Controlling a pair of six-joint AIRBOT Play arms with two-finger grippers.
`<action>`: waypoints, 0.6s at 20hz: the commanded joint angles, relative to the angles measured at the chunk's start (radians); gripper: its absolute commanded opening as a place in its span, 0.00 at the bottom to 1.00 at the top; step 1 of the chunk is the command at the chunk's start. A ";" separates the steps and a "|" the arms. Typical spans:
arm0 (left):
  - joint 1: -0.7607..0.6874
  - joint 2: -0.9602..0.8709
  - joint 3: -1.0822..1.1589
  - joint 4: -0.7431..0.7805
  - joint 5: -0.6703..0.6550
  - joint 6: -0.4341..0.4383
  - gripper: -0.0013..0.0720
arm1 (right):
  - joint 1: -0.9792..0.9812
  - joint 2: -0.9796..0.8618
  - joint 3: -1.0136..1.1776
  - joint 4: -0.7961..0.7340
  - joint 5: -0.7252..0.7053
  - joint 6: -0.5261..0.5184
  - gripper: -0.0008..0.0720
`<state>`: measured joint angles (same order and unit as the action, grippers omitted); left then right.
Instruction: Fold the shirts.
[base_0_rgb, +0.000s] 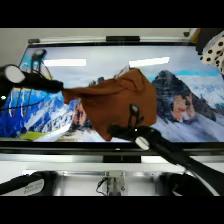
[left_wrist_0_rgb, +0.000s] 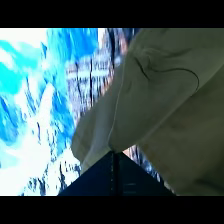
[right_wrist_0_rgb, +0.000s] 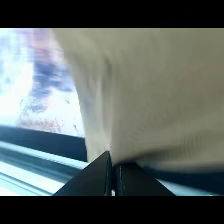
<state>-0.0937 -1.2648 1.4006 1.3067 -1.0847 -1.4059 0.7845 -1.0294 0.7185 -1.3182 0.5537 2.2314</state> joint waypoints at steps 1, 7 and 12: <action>0.052 0.159 0.217 0.002 0.079 0.000 0.06 | -0.137 0.263 0.286 -0.509 0.437 -0.201 0.10; 0.118 0.441 0.621 0.002 0.344 -0.072 0.06 | -0.324 0.552 0.935 -0.712 0.418 -0.203 0.10; 0.118 0.566 0.623 0.004 0.334 -0.143 0.06 | -0.328 0.563 1.024 -0.608 0.550 -0.250 0.10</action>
<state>0.0196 -0.7681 1.9942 1.3022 -0.7589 -1.5120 0.4725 -0.4862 1.6661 -1.9446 1.0107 2.0190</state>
